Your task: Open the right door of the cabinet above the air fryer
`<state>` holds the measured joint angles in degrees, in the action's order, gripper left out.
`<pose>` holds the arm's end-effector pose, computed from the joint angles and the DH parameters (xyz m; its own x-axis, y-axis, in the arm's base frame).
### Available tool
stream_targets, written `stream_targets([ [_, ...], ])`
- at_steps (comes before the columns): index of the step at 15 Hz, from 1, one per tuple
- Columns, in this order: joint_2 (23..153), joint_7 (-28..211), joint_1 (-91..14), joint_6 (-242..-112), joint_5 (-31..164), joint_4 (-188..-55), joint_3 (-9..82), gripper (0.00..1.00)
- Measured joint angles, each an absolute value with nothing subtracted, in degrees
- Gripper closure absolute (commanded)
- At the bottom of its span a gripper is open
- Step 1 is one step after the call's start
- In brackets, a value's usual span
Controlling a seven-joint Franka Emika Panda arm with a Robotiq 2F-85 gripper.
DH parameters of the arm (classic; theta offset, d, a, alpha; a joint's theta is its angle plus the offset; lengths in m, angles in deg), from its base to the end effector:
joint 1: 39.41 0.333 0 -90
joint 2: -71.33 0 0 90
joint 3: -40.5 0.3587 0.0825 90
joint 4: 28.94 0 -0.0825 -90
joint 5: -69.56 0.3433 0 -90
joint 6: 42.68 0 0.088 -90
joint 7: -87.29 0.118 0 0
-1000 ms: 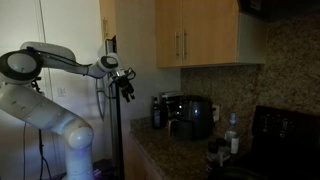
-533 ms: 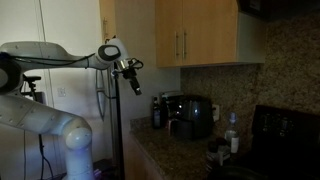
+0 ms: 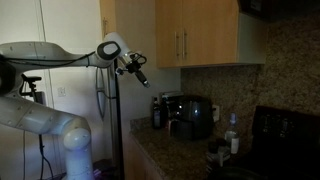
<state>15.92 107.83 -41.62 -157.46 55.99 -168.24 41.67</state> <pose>0.2197 -0.0168 0.6692 0.7893 -0.2611 0.5557 -0.3503 -0.9348 0.0583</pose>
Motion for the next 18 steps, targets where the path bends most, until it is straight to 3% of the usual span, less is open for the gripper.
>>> stream_targets([
  [5,18.23,101.33,-44.72,-165.91,62.07,-161.65,28.50,0.00],
  [18,18.78,85.83,-38.91,-175.23,80.42,-155.45,21.31,0.00],
])
